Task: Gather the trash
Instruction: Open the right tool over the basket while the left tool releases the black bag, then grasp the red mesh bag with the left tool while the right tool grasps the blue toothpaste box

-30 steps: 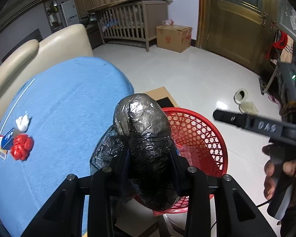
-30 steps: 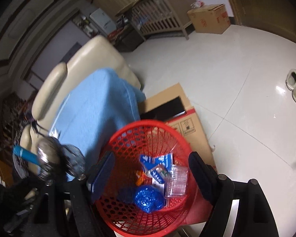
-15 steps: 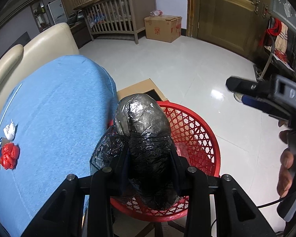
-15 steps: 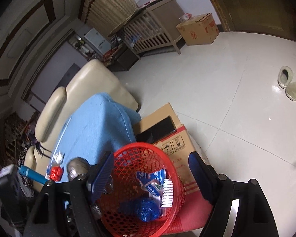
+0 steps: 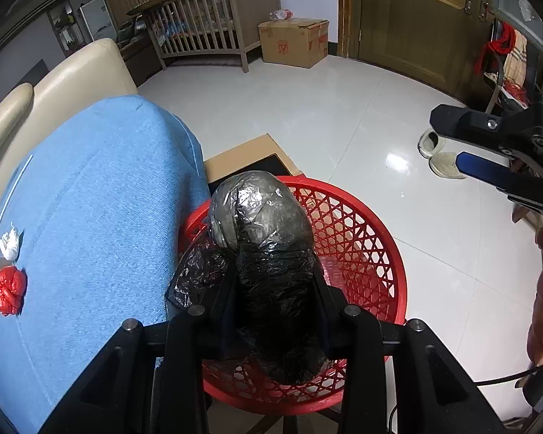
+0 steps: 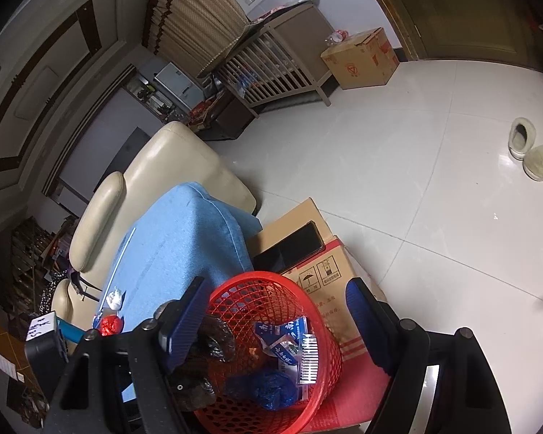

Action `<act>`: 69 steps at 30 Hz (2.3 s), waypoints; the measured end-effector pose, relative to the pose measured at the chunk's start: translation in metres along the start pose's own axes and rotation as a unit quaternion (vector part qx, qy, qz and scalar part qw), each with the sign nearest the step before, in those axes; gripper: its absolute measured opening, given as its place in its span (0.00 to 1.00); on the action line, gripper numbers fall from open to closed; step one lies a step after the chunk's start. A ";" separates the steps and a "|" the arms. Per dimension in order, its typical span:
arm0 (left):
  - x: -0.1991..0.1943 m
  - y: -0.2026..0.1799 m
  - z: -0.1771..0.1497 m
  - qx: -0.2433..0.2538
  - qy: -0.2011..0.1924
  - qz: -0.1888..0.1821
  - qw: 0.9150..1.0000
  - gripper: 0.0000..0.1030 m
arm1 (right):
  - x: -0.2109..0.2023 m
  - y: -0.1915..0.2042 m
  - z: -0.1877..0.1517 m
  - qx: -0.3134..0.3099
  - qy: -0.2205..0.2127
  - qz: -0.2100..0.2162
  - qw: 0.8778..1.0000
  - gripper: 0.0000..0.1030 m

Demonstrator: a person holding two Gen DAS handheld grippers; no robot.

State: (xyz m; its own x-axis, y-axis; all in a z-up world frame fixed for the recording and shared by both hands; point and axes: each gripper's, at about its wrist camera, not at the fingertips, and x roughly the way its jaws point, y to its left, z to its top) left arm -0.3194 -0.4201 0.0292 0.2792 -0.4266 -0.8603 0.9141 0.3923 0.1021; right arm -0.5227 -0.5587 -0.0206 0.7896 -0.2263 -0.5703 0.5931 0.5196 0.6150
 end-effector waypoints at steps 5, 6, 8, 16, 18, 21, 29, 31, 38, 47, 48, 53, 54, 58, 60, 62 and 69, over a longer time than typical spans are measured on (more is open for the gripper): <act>0.005 -0.001 0.000 0.001 0.006 0.001 1.000 0.37 | -0.005 0.003 0.002 -0.001 -0.007 0.005 1.000 0.79; 0.005 -0.002 0.000 0.004 0.005 0.002 1.000 0.37 | -0.006 0.004 0.003 -0.001 -0.010 0.007 1.000 0.79; 0.006 -0.005 0.000 0.009 0.004 0.002 1.000 0.37 | -0.008 0.006 0.004 -0.002 -0.014 0.009 1.000 0.79; 0.011 -0.004 0.001 0.011 0.007 0.005 1.000 0.37 | -0.021 0.011 0.010 0.000 -0.035 0.020 0.999 0.79; 0.012 -0.005 0.001 0.011 0.007 0.004 1.000 0.37 | -0.025 0.013 0.012 0.002 -0.039 0.027 0.999 0.79; 0.016 -0.008 0.001 0.014 0.011 0.001 1.000 0.40 | -0.030 0.020 0.015 -0.001 -0.045 0.033 0.998 0.79; 0.022 -0.003 0.000 0.002 0.016 0.005 1.000 0.64 | -0.035 0.048 0.020 -0.025 -0.052 0.049 0.997 0.79; 0.021 0.003 0.000 -0.005 0.017 0.000 1.000 0.65 | -0.034 0.056 0.020 -0.032 -0.051 0.051 0.997 0.79; 0.004 0.036 -0.003 -0.046 -0.004 -0.021 0.999 0.65 | -0.022 0.082 0.016 -0.052 -0.038 0.052 0.997 0.79; -0.033 0.140 -0.025 -0.147 -0.055 0.018 0.988 0.68 | 0.019 0.127 -0.001 -0.095 0.012 0.051 0.994 0.79; -0.035 0.152 -0.028 -0.156 -0.058 0.025 0.986 0.68 | 0.026 0.134 -0.004 -0.101 0.020 0.052 0.993 0.79; -0.050 0.237 -0.052 -0.207 -0.077 0.088 0.971 0.73 | 0.054 0.166 -0.020 -0.130 0.052 0.057 0.989 0.79; -0.051 0.250 -0.055 -0.209 -0.078 0.097 0.970 0.73 | 0.060 0.173 -0.023 -0.136 0.058 0.059 0.987 0.79; -0.048 0.307 -0.066 -0.209 -0.075 0.143 0.964 0.75 | 0.078 0.204 -0.037 -0.162 0.078 0.067 0.981 0.78; -0.046 0.331 -0.073 -0.216 -0.072 0.154 0.962 0.75 | 0.086 0.217 -0.044 -0.173 0.087 0.069 0.979 0.78; -0.035 0.350 -0.076 -0.219 -0.064 0.158 0.961 0.75 | 0.092 0.227 -0.049 -0.182 0.094 0.068 0.976 0.78; 0.006 0.355 -0.074 -0.188 -0.029 0.127 0.973 0.68 | 0.114 0.256 -0.061 -0.204 0.116 0.057 0.970 0.78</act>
State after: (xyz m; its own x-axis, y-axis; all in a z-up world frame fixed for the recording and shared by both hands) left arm -0.0147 -0.2227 0.0235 0.5085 -0.3165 -0.8008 0.6432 0.7579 0.1089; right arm -0.2907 -0.4016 0.0387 0.7621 0.0192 -0.6471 0.3542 0.8244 0.4415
